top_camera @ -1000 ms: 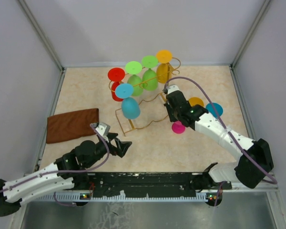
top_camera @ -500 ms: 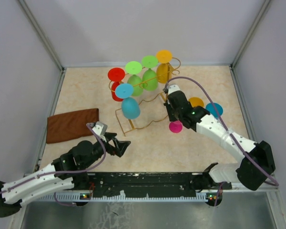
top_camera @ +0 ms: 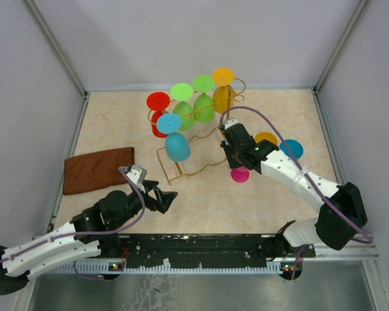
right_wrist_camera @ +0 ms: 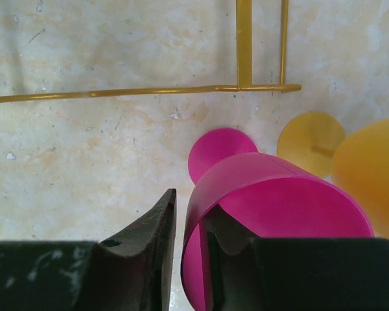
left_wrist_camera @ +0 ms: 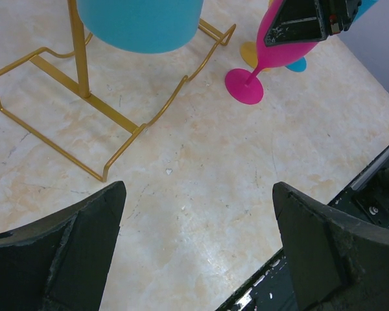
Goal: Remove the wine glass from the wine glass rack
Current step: Place the wine glass at the center of the board.
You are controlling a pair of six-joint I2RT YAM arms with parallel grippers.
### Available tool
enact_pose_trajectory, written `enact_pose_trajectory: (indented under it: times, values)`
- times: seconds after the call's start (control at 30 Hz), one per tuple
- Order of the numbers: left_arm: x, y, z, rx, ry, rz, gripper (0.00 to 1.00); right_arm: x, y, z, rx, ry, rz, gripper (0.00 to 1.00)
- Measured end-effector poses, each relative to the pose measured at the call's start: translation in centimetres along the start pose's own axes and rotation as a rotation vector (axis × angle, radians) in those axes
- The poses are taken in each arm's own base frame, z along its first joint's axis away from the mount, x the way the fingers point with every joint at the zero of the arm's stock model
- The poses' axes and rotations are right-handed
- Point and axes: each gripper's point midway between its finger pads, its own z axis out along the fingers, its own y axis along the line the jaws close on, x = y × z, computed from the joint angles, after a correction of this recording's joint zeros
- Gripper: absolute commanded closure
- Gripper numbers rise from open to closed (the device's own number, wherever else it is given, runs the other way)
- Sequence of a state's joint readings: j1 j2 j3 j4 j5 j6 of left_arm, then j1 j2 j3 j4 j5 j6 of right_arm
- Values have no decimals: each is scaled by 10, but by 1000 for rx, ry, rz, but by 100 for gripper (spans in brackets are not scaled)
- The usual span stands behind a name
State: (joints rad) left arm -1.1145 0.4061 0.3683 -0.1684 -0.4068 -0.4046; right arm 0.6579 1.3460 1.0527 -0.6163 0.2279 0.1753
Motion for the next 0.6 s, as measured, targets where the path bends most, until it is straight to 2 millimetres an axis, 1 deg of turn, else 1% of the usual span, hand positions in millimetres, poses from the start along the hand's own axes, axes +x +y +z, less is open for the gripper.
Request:
enact_pose_trajectory:
  times: [0.07, 0.2, 0.27, 0.47, 0.6]
  values:
    - [0, 0, 0, -3, 6, 2, 0, 0, 1, -1, -6, 9, 0, 73]
    - [-2, 0, 0, -4, 6, 3, 0, -5, 6, -4, -34, -8, 14, 61]
    - [-1, 0, 0, -5, 8, 4, 0, -8, 7, -8, -45, -26, 22, 57]
    - [2, 2, 0, -16, 24, 12, 0, -31, 4, -35, -62, -147, 62, 53]
    - [5, 4, 2, -33, 45, 24, 1, -51, 0, -58, -68, -258, 100, 47]
